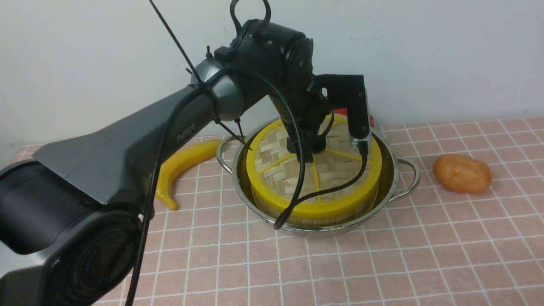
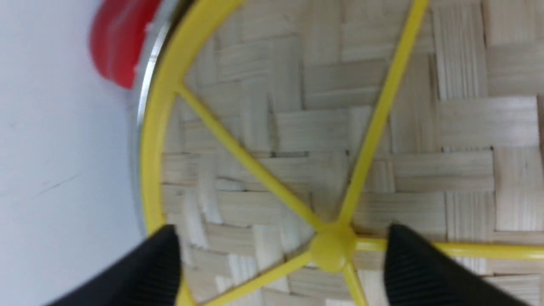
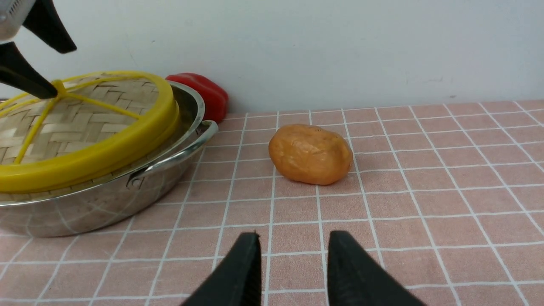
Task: Place the steamer in the pot on the pink tablecloth, and put the lid on the steamer.
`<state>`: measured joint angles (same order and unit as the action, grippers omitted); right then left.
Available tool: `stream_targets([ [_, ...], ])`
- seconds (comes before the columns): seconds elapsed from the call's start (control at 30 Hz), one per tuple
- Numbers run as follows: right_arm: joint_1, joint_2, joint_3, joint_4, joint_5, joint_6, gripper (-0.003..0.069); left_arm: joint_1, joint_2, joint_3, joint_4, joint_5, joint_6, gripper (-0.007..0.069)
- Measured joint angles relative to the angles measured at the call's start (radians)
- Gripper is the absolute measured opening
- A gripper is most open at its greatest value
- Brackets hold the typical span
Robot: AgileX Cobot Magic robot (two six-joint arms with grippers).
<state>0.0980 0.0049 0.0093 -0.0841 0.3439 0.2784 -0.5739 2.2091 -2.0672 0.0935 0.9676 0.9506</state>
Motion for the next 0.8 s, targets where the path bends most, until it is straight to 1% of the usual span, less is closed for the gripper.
stream_targets([
  [0.03,0.0,0.0,0.0,0.0,0.0,0.0,0.0242,0.0,-0.003,0.0,0.001,0.0,-0.005,0.0627],
  [0.07,0.0,0.0,0.0,0.0,0.0,0.0,0.0242,0.0,-0.026,0.0,0.012,0.001,-0.047,0.0662],
  [0.1,0.0,0.0,0.0,0.0,0.0,0.0,0.0242,0.0,-0.034,0.0,0.017,0.001,-0.053,0.0664],
  [0.13,0.0,0.0,0.0,0.0,0.0,0.0,0.0242,0.0,-0.066,0.0,0.042,0.006,-0.106,0.0674],
  [0.2,0.0,0.0,0.0,0.0,0.0,0.0,0.0242,0.0,-0.107,0.0,0.08,0.021,-0.174,0.0664],
  [0.23,0.0,0.0,0.0,0.0,0.0,0.0,0.0242,0.0,-0.152,0.0,0.118,0.042,-0.24,0.0638],
  [0.27,0.0,0.0,0.0,0.0,0.0,0.0,0.0242,0.0,-0.158,0.0,0.13,0.046,-0.25,0.0633],
  [0.3,0.0,0.0,0.0,0.0,0.0,0.0,0.0242,0.0,-0.181,0.0,0.156,0.064,-0.292,0.0603],
  [0.33,0.0,0.0,0.0,0.0,0.0,0.0,0.0242,0.004,-0.239,0.0,0.21,0.096,-0.385,0.0533],
  [0.37,0.0,0.0,0.0,0.0,0.0,0.0,0.0242,0.007,-0.263,0.0,0.236,0.116,-0.431,0.0475],
  [0.4,0.0,0.0,0.0,0.0,0.0,0.0,0.0242,0.007,-0.269,0.0,0.24,0.124,-0.447,0.0448],
  [0.43,0.0,0.0,0.0,0.0,0.0,0.0,0.0242,0.015,-0.309,0.0,0.26,0.145,-0.488,0.0357],
  [0.47,0.0,0.0,0.0,0.0,0.0,0.0,0.0242,0.02,-0.332,0.0,0.269,0.16,-0.509,0.029],
  [0.5,0.0,0.0,0.0,0.0,0.0,0.0,0.0242,0.025,-0.366,0.0,0.272,0.181,-0.533,0.0185],
  [0.53,0.0,0.0,0.0,0.0,0.0,0.0,0.0242,0.027,-0.371,0.0,0.273,0.187,-0.537,0.015],
  [0.57,0.0,0.0,0.0,0.0,0.0,0.0,0.0242,0.035,-0.419,0.0,0.273,0.215,-0.56,0.0039],
  [0.6,0.0,0.0,0.0,0.0,0.0,0.0,0.0242,0.036,-0.449,0.0,0.273,0.229,-0.566,0.0008],
  [0.67,0.0,0.0,0.0,0.0,0.0,0.0,0.0242,0.04,-0.481,0.0,0.26,0.242,-0.571,-0.0017],
  [0.8,0.0,0.0,0.0,0.0,0.0,0.0,0.0242,0.04,-0.52,-0.001,0.208,0.245,-0.574,-0.0022],
])
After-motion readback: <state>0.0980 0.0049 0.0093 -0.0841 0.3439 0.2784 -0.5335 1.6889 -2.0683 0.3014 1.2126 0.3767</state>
